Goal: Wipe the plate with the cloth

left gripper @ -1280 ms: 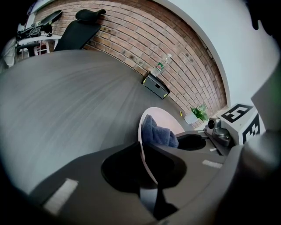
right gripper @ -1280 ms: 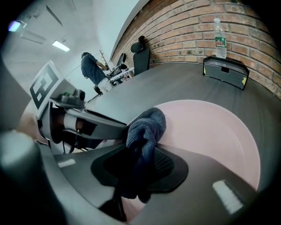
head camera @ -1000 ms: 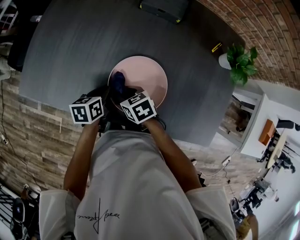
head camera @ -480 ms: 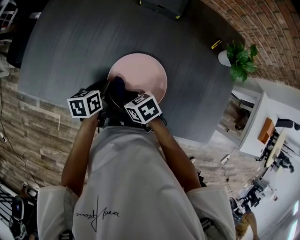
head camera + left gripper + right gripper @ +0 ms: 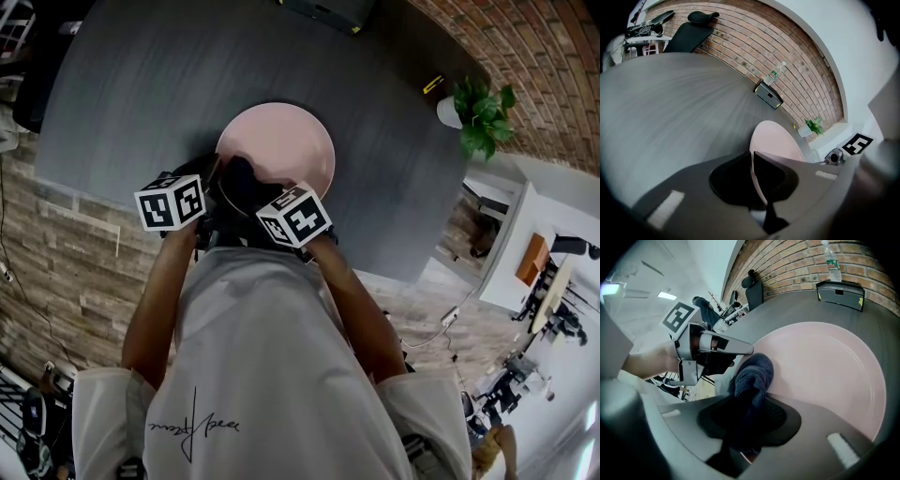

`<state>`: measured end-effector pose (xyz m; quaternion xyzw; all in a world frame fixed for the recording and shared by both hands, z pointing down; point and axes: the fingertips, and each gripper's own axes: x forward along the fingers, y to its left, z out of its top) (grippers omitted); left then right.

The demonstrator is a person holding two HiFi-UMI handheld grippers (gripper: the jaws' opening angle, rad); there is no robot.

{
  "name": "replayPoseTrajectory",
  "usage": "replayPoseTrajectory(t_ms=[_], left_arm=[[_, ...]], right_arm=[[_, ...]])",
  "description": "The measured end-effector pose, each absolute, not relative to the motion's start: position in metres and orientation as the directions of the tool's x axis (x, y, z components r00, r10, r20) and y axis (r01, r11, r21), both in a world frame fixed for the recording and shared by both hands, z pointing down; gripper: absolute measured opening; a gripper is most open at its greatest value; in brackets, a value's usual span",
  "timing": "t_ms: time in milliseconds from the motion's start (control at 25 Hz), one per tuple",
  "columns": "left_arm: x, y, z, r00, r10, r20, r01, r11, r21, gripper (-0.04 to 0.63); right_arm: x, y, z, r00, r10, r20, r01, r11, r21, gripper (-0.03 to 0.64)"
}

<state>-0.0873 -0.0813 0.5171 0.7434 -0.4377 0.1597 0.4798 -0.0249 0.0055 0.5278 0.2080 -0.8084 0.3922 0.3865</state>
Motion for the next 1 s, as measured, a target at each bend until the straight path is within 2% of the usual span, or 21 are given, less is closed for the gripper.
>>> replayPoseTrajectory(t_ms=[1000], left_arm=[[-0.085,-0.072,0.518,0.572,-0.491,0.658,-0.796,-0.137,0.589,0.041]], right_arm=[[0.013,0.028,0.526,-0.557,0.039,0.829,-0.602,0.668,-0.436,0.13]])
